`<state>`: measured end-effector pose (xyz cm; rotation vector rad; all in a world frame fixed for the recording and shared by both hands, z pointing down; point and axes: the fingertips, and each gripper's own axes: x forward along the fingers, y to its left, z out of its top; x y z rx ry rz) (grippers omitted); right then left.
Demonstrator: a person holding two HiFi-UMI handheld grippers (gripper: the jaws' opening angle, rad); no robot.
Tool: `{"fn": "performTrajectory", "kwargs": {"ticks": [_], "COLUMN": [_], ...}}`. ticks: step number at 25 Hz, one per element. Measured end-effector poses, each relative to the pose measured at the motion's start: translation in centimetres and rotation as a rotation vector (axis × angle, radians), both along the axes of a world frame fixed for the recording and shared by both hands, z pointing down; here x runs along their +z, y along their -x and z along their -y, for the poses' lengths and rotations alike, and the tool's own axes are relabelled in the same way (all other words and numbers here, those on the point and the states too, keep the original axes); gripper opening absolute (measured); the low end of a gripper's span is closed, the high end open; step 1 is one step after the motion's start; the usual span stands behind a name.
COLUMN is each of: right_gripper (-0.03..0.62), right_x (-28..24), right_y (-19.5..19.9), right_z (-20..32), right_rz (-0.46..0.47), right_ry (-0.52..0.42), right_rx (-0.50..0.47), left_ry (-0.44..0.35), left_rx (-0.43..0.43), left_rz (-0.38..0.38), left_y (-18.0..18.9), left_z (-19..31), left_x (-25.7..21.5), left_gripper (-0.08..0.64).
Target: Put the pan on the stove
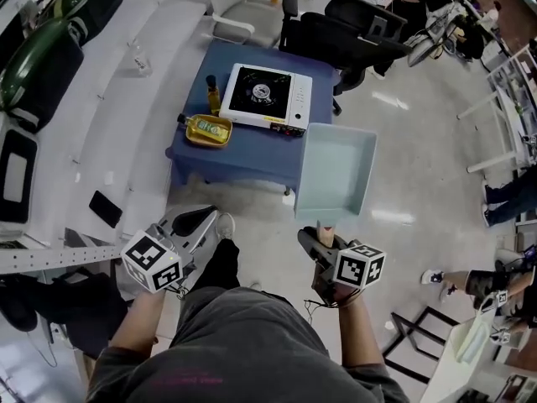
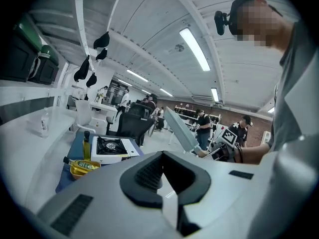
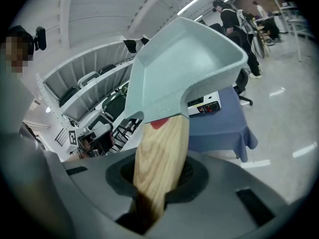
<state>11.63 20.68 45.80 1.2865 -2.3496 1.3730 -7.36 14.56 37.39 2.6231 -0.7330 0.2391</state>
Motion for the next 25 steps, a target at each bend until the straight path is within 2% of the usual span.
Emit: {"fn": "performTrajectory", "kwargs": {"ticks": [17,25], "right_gripper": [0.086,0.086], "right_x": [1.3,2.5], "right_y": [3.8,5.3], "right_z": [15.2,20.6], "right_rz": [-0.016,-0.014], "right_ry": [0.114,0.161], "right_rx": [0.050,0.058], "left_ry": [0.053,0.069], "left_rx": [0.063,0.047], "left_rz": [0.010,-0.003], "left_y": [3.2,4.9], "left_z": [18.0,22.7], "left_x": [1.1,1.9], "left_gripper": [0.002,0.002]}}
